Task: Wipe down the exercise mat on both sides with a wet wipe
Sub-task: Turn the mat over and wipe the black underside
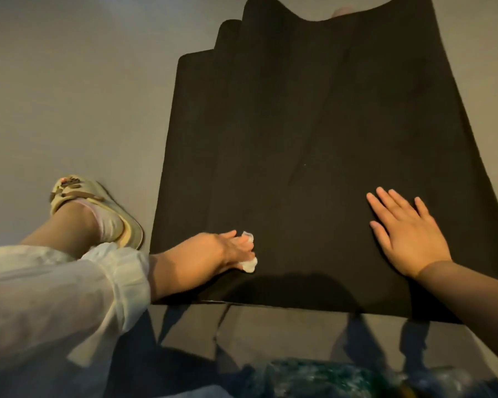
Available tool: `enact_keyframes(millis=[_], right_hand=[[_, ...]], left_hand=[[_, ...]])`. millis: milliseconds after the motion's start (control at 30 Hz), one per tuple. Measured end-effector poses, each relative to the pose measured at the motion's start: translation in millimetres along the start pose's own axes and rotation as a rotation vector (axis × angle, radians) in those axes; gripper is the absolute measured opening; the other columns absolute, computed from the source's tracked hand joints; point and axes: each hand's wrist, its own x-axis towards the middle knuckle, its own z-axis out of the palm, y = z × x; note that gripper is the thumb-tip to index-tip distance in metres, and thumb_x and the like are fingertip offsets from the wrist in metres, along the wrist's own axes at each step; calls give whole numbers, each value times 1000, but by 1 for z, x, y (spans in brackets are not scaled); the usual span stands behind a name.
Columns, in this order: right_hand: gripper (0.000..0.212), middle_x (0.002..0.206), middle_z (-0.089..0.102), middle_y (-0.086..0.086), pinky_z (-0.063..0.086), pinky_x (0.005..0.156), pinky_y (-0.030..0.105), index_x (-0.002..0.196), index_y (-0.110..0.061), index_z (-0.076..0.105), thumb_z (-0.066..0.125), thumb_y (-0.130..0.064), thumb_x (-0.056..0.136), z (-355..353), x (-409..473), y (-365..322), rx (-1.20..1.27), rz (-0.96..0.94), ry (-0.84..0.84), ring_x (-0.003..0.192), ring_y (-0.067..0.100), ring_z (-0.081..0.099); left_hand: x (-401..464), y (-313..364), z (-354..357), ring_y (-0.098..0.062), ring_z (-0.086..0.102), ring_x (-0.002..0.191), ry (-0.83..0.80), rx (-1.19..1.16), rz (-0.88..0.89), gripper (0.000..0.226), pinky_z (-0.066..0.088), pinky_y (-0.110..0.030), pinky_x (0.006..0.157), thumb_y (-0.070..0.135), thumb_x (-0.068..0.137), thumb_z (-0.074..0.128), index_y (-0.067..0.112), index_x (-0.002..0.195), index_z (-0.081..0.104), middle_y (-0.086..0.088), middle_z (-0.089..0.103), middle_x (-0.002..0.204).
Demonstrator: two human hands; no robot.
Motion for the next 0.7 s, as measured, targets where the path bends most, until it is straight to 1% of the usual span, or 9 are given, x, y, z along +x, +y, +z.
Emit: enact_keyframes(millis=[67,133,200,233,300,433,567,633,700], right_hand=[[56,157,19,-2,7,116,41,150,-26,15,22,-41,96,-1,-1,-2,-26,9,-24,145,16,13],[57,157,15,-3,5,116,40,150,-26,12,17,-43,96,-2,-2,-1,-45,7,-35,145,15,10],[57,157,14,-4,5,116,39,150,-27,9,13,-44,95,-2,-2,-1,-50,10,-42,145,14,8],[58,157,13,-4,4,116,38,150,-27,8,11,-45,95,-2,-2,0,-51,8,-46,145,14,8],[57,157,13,-4,4,116,38,148,-28,5,10,-46,94,-1,-2,-1,-51,8,-49,145,14,8],[55,156,18,-4,7,116,38,144,-27,3,5,-48,94,-1,-2,-1,-42,5,-30,144,14,13],[57,153,29,-1,12,114,39,144,-25,13,4,-48,92,-4,-3,-1,-15,-13,-6,142,18,24],[56,153,28,-2,10,113,39,143,-26,12,5,-47,92,-4,-2,1,-12,-15,-9,142,17,23],[54,152,31,-1,12,113,39,143,-25,14,10,-45,93,-4,0,1,-10,-9,-6,141,18,26]], left_hand=[[-21,2,24,-6,6,143,120,24,111,56,6,-25,115,46,101,28,27,150,10,10,6,157],[-55,4,26,4,25,136,420,46,262,47,15,-12,112,46,101,20,35,147,21,14,28,151],[-80,8,9,-3,52,119,754,-80,464,43,37,-18,103,40,98,33,25,135,49,4,57,131],[-84,8,-2,-9,57,112,919,-162,532,41,41,-22,99,36,94,40,17,125,60,-2,64,121],[-79,0,-34,-14,57,109,1140,-273,493,35,37,-20,98,29,91,52,8,115,66,-9,67,115],[-40,-22,-121,-25,50,124,1307,-314,236,31,26,-15,104,7,92,54,0,122,60,-15,57,128],[13,-44,-179,-22,33,137,1393,-377,18,42,15,-21,113,8,97,45,5,139,42,-12,39,146],[39,-52,-190,-23,30,139,1343,-418,-86,42,16,-25,114,11,99,40,7,141,39,-11,35,149],[58,-58,-190,-30,38,132,1219,-389,-183,36,21,-32,113,10,99,38,7,133,49,-13,40,144]])
